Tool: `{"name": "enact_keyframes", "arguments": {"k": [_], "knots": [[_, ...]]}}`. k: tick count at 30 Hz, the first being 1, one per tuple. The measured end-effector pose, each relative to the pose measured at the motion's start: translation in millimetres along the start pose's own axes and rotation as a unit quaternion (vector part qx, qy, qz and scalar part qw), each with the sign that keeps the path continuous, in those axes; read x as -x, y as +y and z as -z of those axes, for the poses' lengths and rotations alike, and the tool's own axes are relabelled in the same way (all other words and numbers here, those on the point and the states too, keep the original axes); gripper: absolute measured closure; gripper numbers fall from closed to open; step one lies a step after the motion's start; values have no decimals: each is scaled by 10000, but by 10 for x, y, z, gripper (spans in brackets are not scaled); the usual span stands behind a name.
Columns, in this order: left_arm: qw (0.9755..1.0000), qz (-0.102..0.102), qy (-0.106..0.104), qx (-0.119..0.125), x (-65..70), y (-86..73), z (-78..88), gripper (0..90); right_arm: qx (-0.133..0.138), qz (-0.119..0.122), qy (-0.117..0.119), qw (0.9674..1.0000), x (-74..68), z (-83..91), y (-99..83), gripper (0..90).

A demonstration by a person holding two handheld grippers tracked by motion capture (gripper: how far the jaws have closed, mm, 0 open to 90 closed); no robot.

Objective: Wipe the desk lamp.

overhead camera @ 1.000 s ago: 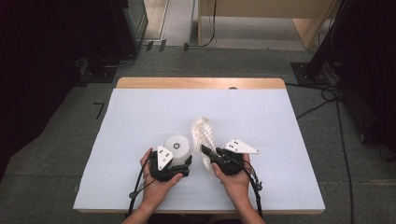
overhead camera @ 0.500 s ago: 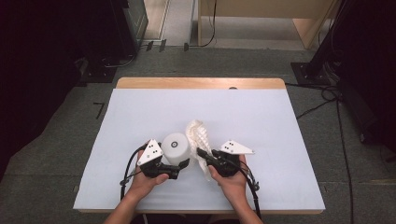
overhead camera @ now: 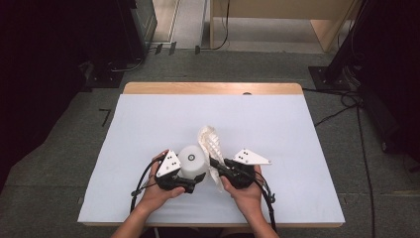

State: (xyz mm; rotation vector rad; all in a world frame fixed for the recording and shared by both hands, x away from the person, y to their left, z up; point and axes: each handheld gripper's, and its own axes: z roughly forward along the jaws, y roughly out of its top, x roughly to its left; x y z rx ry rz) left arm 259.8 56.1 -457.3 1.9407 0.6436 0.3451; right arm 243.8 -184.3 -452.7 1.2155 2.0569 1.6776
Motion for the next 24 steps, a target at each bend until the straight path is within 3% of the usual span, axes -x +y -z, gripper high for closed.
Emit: {"name": "enact_keyframes", "arguments": {"k": [4,9,17,20,24], "knots": [[10000,13,7,53,-41,5,25,87,-202,-4,-23,9998,39,-89,-85,796],[10000,3,-3,71,-50,8,32,87,-251,13,-48,9997,46,-113,-103,796],[9999,-72,-53,-59,-15,-26,-45,87,-33,22,-30,10000,24,-25,-13,796],[9999,-49,77,-70,-21,-27,-55,87,129,113,-42,9998,-11,48,49,795],[9996,-50,222,-137,-65,-70,-71,87,153,104,-132,9997,17,77,54,795]]}}
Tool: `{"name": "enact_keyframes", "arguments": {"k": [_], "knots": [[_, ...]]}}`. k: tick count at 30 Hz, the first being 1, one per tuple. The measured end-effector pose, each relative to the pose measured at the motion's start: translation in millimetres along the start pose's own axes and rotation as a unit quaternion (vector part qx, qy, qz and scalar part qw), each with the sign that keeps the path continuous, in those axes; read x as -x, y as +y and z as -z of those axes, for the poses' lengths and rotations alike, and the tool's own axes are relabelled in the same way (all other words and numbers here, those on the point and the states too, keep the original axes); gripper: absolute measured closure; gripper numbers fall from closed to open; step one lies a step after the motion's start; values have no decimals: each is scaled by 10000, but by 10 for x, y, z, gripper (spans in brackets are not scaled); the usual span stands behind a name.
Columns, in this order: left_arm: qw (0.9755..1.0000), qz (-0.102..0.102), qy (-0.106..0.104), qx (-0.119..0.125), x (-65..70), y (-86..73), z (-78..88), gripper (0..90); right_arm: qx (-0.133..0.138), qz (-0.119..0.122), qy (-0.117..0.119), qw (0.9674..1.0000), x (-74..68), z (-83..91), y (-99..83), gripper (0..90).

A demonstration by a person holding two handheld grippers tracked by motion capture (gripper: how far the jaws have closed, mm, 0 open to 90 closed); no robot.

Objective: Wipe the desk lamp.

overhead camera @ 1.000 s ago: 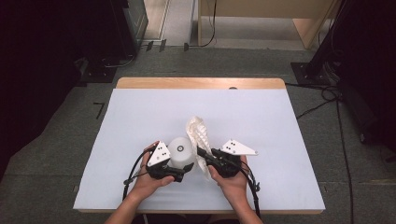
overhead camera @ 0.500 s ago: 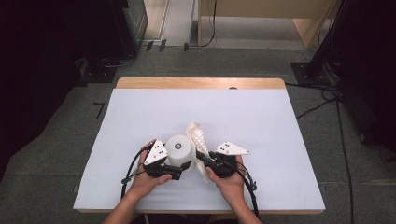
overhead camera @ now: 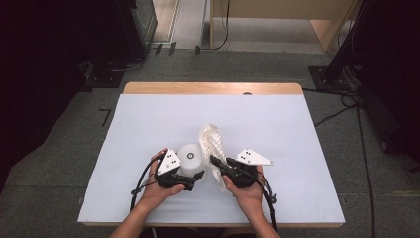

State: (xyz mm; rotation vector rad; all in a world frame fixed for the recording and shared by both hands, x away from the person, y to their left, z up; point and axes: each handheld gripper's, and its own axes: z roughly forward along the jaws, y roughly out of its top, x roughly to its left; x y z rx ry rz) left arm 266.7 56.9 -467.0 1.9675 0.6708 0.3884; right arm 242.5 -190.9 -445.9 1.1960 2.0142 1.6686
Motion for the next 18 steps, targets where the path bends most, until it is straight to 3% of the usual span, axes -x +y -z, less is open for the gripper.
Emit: {"name": "enact_keyframes", "arguments": {"k": [3,6,11,13,14,16,18], "knots": [[10000,-30,5,-23,-7,-17,-16,86,-24,-28,-48,10000,22,-2,-12,795],[9997,-193,70,-99,14,-47,-57,86,-74,-18,-97,9999,60,-25,-37,795],[9999,-117,32,-100,-8,-51,-45,85,-75,-37,-143,9999,77,-21,-44,794],[9998,-130,157,-52,25,-46,-27,76,-52,-47,-160,9998,87,-7,-37,794],[9994,-92,322,86,67,-33,13,76,-51,-65,-177,9998,92,2,-37,794],[9987,-52,462,195,99,-26,48,65,-31,-21,-206,9998,99,7,-37,793],[9975,56,667,220,142,-31,63,46,-49,-3,-233,9997,100,11,-39,793]]}}
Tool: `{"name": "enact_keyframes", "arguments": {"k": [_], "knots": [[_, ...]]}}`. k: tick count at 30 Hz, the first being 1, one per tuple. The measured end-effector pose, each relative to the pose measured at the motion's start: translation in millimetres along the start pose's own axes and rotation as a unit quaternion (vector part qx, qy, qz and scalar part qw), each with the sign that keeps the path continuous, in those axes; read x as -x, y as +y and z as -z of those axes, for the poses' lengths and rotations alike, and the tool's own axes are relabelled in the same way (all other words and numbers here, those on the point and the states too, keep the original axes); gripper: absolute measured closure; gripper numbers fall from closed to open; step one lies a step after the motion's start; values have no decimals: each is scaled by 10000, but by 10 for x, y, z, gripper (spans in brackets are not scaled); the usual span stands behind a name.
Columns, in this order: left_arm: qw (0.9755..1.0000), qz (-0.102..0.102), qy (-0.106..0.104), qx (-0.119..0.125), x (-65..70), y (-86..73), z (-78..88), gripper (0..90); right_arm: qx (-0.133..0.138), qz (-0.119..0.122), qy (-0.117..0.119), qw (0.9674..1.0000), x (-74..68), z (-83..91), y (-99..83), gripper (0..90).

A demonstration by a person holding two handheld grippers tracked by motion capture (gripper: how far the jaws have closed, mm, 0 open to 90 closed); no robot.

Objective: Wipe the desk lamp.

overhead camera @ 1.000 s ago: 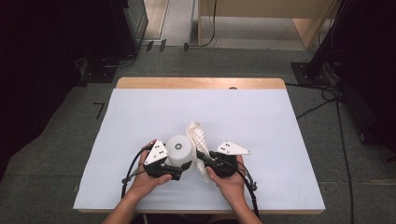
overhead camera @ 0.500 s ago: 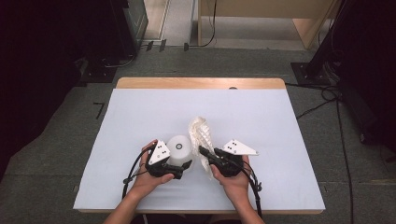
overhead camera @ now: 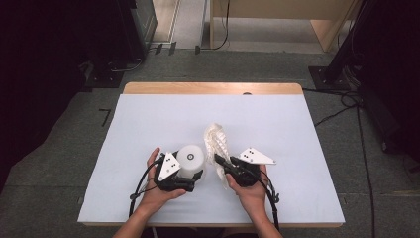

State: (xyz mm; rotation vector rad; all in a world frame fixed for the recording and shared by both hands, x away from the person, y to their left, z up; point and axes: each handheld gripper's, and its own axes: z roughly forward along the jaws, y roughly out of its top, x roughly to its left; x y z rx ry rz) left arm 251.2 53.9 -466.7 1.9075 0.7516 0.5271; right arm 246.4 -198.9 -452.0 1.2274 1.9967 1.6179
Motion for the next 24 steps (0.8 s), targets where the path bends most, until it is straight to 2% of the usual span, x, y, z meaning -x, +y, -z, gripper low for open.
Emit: {"name": "enact_keyframes", "arguments": {"k": [1,2,3,4,5,6,7,8,11,12,14,15,16,18,19,20,24], "knots": [[9999,75,111,31,34,-12,3,44,6,-3,2,10000,2,0,-3,793],[9999,75,111,31,34,-12,3,44,-1,-11,2,10000,2,2,-6,793],[9988,204,441,32,122,-37,-17,41,-5,6,-6,10000,1,0,-9,793],[9978,279,599,-47,164,-42,-41,42,-18,-9,0,10000,-5,-1,-12,793],[9978,279,599,-47,164,-42,-41,42,-18,-9,0,10000,-5,-1,-12,793],[9957,475,777,-162,226,-39,-89,42,-31,16,-1,10000,-6,-5,-19,793],[9957,475,777,-162,226,-39,-89,49,-31,16,-1,10000,-6,-5,-19,793],[9939,555,918,-267,264,-26,-123,57,-44,13,3,10000,-5,-9,-24,793],[9937,566,934,-259,257,-24,-125,82,-63,2,10,10000,-1,-13,-29,793],[9948,574,802,-251,216,-32,-118,84,-67,-6,3,10000,9,-19,-32,793],[9959,551,671,-269,169,-27,-108,86,-69,-28,1,10000,15,-25,-37,793],[9959,551,671,-269,169,-27,-108,87,-69,-28,1,10000,15,-25,-37,793],[9965,616,493,-267,91,-17,-108,87,-99,-25,9,9999,8,-34,-44,793],[9966,745,297,-211,-3,0,-95,88,-85,-26,30,10000,-6,-46,-45,793],[9966,745,297,-211,-3,0,-95,88,-85,-26,30,10000,-6,-46,-45,793],[9969,779,37,-116,-91,31,-56,88,-68,-22,56,10000,-40,-54,-40,794],[9976,548,-410,74,-152,105,40,88,-84,25,184,9998,-103,-79,-39,794]]}}
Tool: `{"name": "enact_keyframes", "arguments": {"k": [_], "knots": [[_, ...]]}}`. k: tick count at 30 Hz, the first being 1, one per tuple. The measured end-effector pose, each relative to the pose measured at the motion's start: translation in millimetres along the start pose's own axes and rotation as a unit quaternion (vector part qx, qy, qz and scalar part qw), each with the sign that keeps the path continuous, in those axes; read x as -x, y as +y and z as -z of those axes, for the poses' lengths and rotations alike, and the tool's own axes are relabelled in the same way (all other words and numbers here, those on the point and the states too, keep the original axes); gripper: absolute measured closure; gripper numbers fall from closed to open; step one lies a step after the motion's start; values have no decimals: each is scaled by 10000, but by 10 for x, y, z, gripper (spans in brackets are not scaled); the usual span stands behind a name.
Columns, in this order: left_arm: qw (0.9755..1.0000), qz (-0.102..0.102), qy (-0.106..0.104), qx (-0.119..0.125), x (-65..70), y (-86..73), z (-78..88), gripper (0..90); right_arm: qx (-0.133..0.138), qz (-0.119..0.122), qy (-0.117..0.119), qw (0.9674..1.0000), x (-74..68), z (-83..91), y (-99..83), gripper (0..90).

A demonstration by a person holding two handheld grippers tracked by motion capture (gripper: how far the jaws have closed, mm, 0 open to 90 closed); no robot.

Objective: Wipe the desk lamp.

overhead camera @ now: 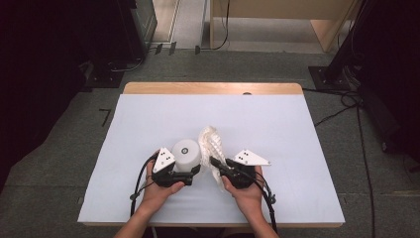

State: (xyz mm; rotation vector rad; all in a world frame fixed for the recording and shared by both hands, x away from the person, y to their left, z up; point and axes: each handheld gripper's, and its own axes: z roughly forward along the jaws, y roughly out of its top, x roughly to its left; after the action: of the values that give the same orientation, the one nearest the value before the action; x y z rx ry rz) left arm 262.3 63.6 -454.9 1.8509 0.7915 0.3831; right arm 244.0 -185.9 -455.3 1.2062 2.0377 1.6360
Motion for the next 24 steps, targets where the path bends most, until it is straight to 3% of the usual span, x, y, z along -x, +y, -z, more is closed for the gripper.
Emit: {"name": "enact_keyframes", "arguments": {"k": [4,9,14,19,21,24], "knots": [[9994,-198,-271,121,43,55,44,88,-109,11,76,9999,-40,-68,-37,793],[9985,-293,-462,-68,40,41,2,88,-50,-63,101,9999,-46,-30,-12,794],[9973,-498,-427,-342,97,-4,-92,88,167,-14,138,9998,-68,71,105,794],[9965,-589,-430,-417,115,-16,-121,88,210,-32,142,9997,-48,120,155,794],[9969,-550,-410,-375,105,-9,-114,88,143,-30,127,9998,-28,85,117,793],[9979,-468,-346,-297,43,15,-63,88,-194,-154,60,9997,-1,-49,-22,794]]}}
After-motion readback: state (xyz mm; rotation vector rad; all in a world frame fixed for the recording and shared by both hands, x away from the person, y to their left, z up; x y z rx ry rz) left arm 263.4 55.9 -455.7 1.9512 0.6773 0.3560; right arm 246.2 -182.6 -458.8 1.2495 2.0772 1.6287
